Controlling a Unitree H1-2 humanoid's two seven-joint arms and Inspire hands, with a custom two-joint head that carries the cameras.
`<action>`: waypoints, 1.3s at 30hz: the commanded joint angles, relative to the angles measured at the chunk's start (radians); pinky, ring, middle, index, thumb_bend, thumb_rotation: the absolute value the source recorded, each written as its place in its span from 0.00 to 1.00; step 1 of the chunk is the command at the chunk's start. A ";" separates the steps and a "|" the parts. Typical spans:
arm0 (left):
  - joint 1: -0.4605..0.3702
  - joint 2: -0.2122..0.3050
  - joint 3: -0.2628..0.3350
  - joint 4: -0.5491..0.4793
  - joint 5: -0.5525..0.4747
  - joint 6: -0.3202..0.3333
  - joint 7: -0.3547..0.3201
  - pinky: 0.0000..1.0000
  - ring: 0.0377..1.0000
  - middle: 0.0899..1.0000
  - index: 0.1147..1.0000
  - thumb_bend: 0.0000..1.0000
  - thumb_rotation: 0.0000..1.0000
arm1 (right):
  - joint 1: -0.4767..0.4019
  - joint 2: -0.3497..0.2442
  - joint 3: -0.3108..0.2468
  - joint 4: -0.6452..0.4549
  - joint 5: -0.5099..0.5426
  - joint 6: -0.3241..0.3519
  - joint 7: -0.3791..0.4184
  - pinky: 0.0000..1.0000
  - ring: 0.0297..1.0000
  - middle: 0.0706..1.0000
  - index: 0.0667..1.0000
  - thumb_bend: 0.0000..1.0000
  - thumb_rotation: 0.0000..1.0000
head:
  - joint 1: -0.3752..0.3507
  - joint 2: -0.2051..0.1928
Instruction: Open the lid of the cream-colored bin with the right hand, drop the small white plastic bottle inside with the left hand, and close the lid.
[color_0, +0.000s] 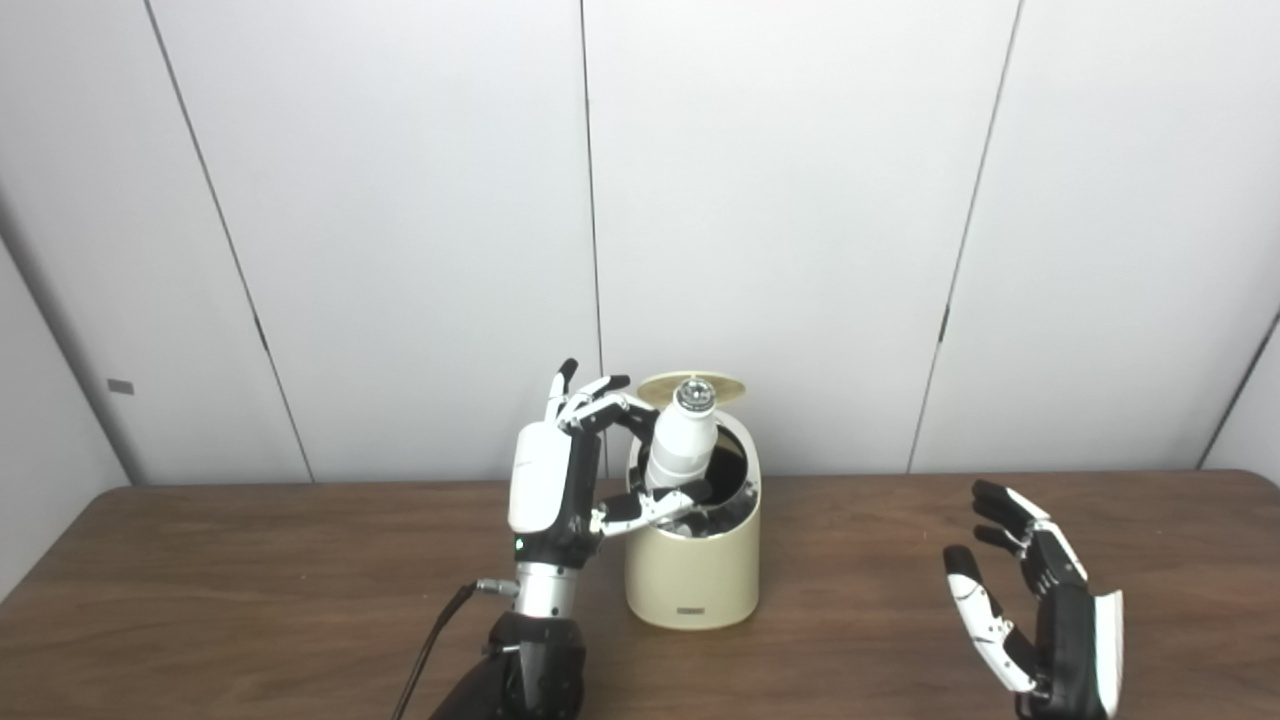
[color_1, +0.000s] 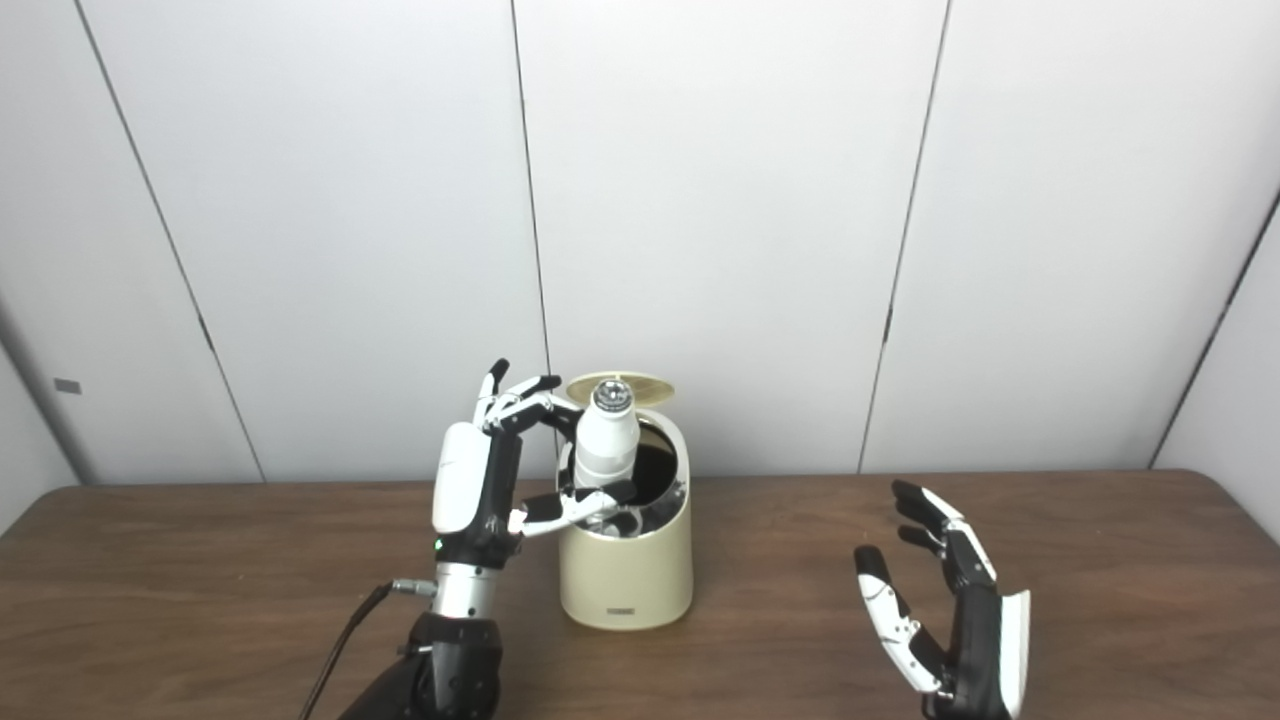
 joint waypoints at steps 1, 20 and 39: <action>-0.055 0.014 -0.003 -0.013 0.011 -0.019 0.030 1.00 0.78 0.43 0.41 0.53 0.00 | 0.057 -0.001 0.015 0.079 -0.023 -0.038 -0.021 0.67 0.74 0.74 0.71 0.25 0.48 | -0.001 -0.001; -0.047 0.044 -0.047 -0.030 -0.091 -0.020 -0.038 1.00 0.84 0.48 0.42 0.69 0.15 | 0.046 -0.027 0.048 0.105 -0.011 -0.038 -0.050 0.68 0.75 0.75 0.72 0.26 0.52 | 0.006 -0.007; -0.006 0.069 -0.011 -0.122 -0.070 -0.019 -0.171 1.00 0.90 0.54 0.50 1.00 0.73 | 0.038 -0.044 0.073 0.122 -0.006 -0.038 -0.079 0.69 0.75 0.75 0.72 0.26 0.50 | 0.007 -0.007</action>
